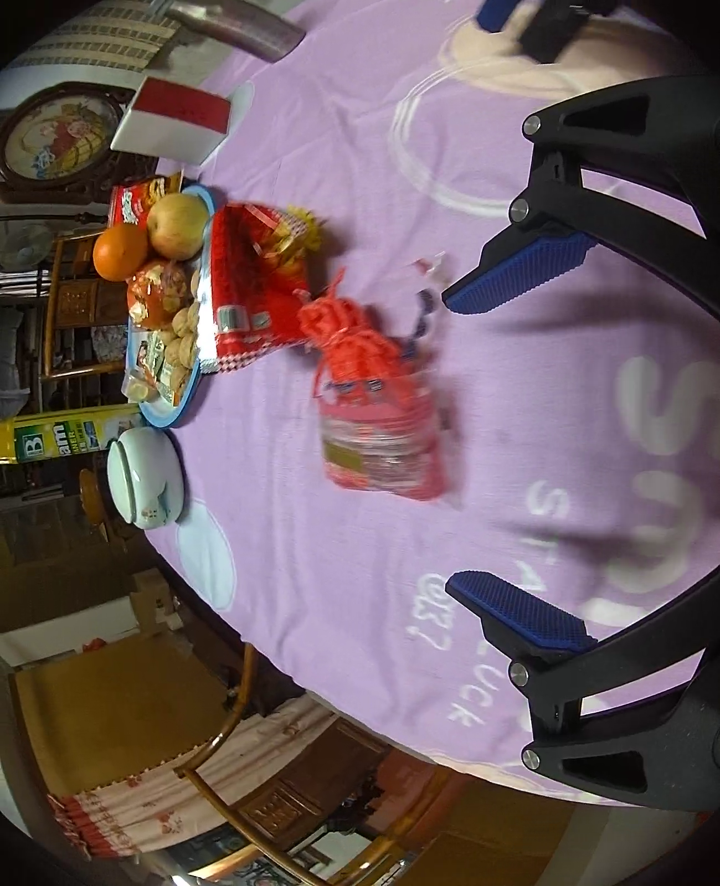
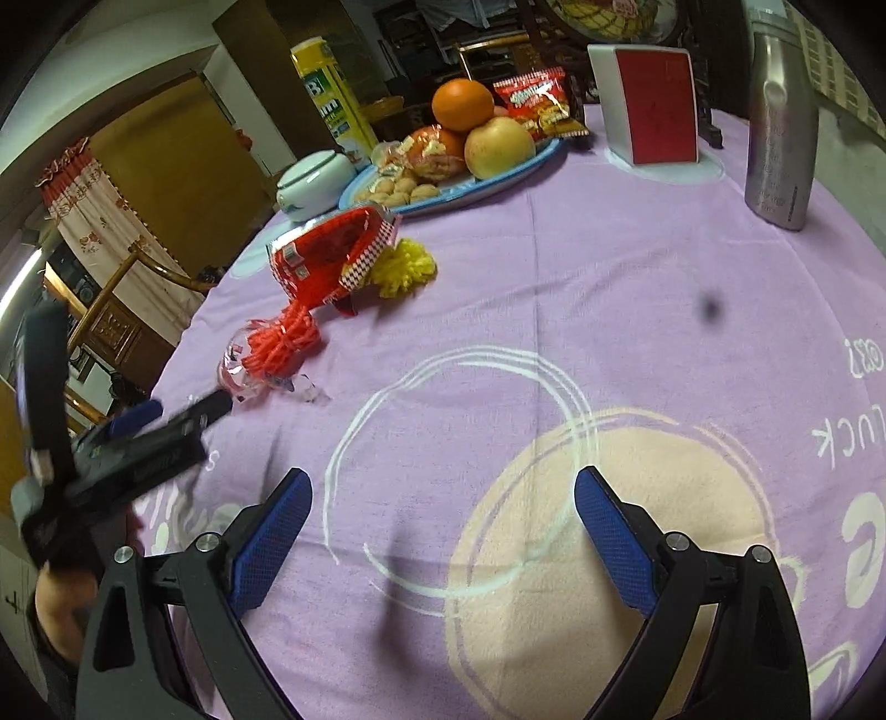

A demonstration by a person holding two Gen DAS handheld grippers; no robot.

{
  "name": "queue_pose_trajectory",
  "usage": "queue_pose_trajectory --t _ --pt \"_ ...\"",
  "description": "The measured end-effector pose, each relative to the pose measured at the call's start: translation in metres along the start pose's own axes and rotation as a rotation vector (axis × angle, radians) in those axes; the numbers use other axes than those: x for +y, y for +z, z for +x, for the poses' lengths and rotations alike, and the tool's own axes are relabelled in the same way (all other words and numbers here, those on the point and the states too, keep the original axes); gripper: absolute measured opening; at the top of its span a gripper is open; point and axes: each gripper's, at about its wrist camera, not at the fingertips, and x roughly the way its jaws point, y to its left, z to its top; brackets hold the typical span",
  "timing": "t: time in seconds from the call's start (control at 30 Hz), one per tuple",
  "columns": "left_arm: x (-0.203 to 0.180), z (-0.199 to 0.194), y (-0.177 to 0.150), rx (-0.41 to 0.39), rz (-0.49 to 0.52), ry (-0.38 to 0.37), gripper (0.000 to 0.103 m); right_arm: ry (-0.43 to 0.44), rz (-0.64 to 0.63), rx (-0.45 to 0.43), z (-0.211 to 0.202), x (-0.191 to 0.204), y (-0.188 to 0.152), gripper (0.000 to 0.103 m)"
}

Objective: Collect trash
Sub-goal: 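Close the left tool on the red-wrapped bread bag, then grasp the red mesh net with the right tool while the left tool holds the bread bag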

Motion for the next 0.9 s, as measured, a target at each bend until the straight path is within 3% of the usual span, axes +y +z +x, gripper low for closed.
queue_pose_trajectory --t 0.33,0.37,0.43,0.5,0.63,0.9 --pt "0.012 0.047 0.017 0.054 -0.028 -0.067 0.09 0.01 0.007 0.047 0.014 -0.001 0.0 0.094" --pt "0.013 0.049 0.016 0.055 -0.036 -0.072 0.088 0.01 0.008 0.048 0.014 -0.001 0.0 0.094" --pt "0.014 0.051 0.015 0.061 -0.042 -0.091 0.069 0.008 0.011 0.053 0.016 -0.002 0.0 0.094" --pt "0.016 0.05 0.013 0.076 -0.053 -0.118 0.065 0.012 0.016 0.061 0.017 -0.003 -0.001 0.094" --pt "0.021 0.03 0.008 0.051 -0.071 -0.168 0.061 0.02 0.021 0.066 0.018 -0.002 -0.001 0.094" --pt "0.038 -0.028 -0.018 -0.015 -0.093 -0.193 0.061 0.02 0.018 0.046 0.014 -0.001 -0.003 0.094"
